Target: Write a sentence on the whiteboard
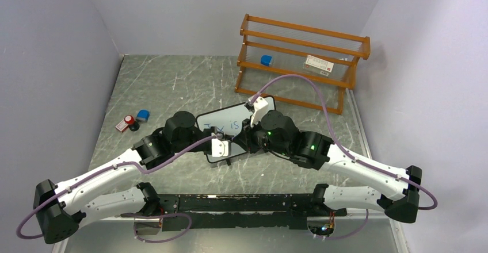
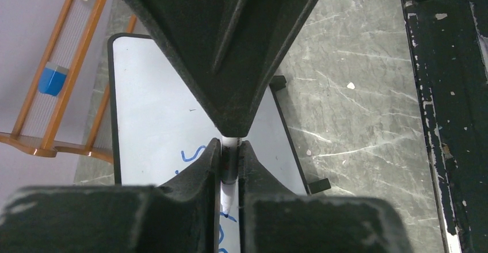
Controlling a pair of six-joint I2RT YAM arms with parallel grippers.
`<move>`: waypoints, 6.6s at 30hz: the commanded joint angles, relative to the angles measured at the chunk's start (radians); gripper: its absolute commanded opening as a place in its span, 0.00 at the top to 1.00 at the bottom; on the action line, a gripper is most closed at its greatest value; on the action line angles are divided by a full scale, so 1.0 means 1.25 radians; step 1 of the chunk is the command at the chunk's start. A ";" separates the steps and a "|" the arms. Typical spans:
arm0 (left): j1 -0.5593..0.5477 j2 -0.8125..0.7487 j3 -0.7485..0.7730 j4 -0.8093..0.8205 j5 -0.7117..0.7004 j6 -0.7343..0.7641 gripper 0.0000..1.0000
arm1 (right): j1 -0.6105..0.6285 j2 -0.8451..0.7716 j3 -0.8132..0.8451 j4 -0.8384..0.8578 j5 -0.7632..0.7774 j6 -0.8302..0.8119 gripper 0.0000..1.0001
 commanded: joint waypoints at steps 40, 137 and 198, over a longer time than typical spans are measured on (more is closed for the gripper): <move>0.422 0.160 0.159 -0.033 0.219 -0.502 0.32 | 0.208 -0.148 -0.287 0.114 0.548 -0.026 1.00; 0.420 0.408 0.199 -0.139 0.259 -0.416 0.95 | 0.267 0.074 -0.402 0.443 0.725 -0.027 1.00; 0.420 0.413 0.203 -0.139 0.253 -0.426 0.95 | 0.221 0.128 -0.375 0.498 0.669 -0.072 1.00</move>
